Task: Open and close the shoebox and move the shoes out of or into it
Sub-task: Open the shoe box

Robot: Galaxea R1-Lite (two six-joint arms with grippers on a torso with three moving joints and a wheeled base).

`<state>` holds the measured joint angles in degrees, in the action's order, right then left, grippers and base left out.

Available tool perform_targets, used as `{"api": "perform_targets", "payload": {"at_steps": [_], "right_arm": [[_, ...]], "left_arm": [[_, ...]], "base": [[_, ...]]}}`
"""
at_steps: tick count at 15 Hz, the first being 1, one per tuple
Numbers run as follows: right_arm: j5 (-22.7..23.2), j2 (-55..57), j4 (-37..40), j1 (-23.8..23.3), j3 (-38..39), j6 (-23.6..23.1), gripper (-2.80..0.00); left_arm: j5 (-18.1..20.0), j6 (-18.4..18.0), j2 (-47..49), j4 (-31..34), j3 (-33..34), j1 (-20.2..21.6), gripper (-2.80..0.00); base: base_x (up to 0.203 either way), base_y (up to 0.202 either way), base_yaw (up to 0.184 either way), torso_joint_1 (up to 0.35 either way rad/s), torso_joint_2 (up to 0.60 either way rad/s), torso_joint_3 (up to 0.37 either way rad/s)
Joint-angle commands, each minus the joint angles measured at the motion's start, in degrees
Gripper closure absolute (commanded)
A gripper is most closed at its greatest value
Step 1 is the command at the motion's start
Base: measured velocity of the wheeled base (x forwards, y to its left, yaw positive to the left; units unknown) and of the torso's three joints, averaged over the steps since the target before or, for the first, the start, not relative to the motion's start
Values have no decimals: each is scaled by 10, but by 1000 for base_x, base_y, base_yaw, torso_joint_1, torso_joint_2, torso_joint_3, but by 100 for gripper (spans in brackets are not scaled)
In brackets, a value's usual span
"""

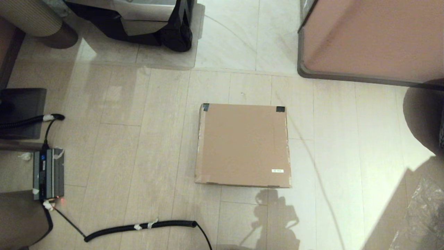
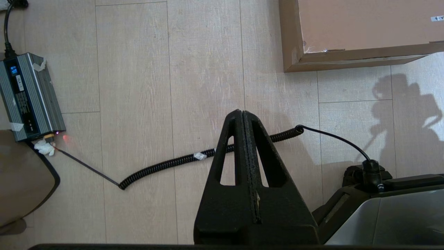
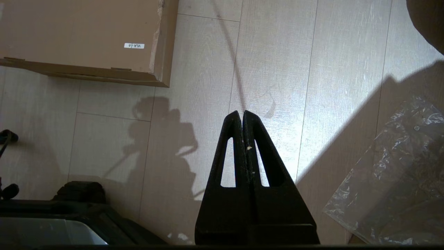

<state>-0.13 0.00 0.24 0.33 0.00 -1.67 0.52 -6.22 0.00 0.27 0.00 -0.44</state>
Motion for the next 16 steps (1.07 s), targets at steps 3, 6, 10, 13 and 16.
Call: {"api": "perform_targets", "payload": {"at_steps": [3,6,10,13,16], "right_arm": [[0,1,-1,0,0,-6,0],[-5,36,12,0,-68,-14,0],[-4,317,33,1,-239,23,0],[32,573,20,3,-348,91,0],[67,785,-77,5,-412,132,0]], "left_arm": [[0,-3,-1,1,-1,0,0],[1,-13,22,10,-67,0,0],[29,38,275,20,-241,-17,0],[92,129,523,-5,-363,-29,0],[155,184,726,-68,-421,-36,0]], "base": [[0,0,0,0,0,0],[0,0,0,0,0,0],[0,0,0,0,0,0],[0,0,0,0,0,0],[0,0,0,0,0,0]]}}
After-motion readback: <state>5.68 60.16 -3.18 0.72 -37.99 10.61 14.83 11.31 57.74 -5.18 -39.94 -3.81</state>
